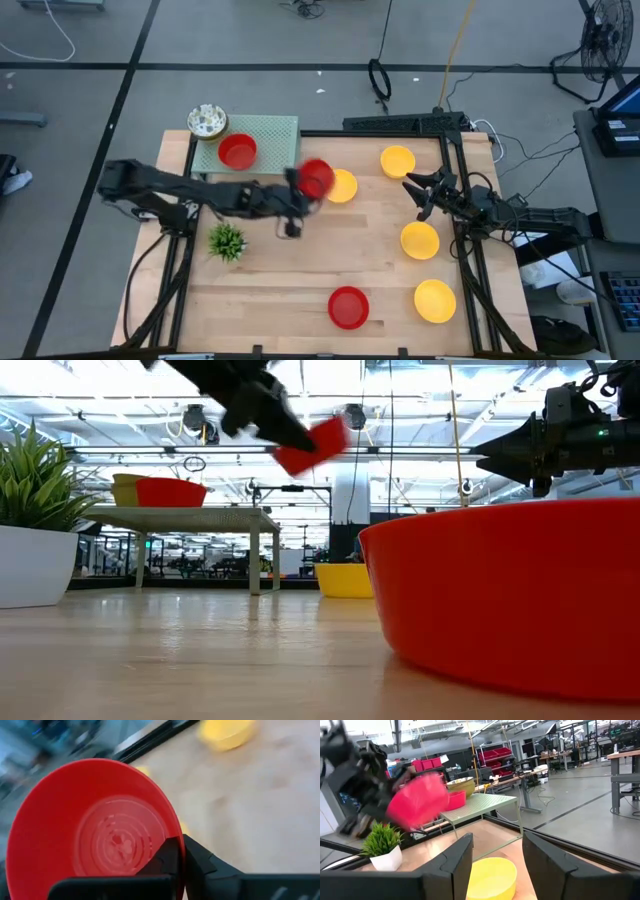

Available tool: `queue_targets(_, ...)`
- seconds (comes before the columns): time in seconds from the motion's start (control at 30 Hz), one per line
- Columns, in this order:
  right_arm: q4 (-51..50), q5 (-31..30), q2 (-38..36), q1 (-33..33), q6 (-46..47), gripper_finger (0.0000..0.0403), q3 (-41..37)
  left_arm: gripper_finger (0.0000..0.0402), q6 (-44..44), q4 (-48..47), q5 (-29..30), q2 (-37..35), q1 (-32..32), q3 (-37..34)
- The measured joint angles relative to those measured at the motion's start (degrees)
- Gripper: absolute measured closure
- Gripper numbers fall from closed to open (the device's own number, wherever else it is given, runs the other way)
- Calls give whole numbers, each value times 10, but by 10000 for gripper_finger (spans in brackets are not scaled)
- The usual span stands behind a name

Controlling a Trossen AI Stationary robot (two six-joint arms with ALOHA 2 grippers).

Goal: Pick & Place Mini bowls
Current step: Stack the red bowl on the red bowl on the shelf

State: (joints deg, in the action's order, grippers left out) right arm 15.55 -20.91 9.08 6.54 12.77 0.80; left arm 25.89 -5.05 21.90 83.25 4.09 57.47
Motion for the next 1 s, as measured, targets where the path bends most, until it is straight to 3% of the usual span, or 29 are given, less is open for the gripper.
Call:
queue_targets(0.17,0,0,0,0,0,241,0,391,-85,-160,97,-114,-40,0)
queue_targets(0.3,0,0,0,0,0,242,0,396,-169,-275,134,-192,-93,0)
queue_targets(0.5,0,0,0,0,0,241,0,392,-255,-411,125,-252,-185,0)
queue_targets(0.63,0,0,0,0,0,242,0,395,-281,-470,72,-252,-238,0)
queue_targets(0.77,0,0,0,0,0,241,0,390,-279,-472,19,-238,-266,0)
queue_targets(1.0,0,0,0,0,0,242,0,389,-272,-467,11,-206,-279,0)
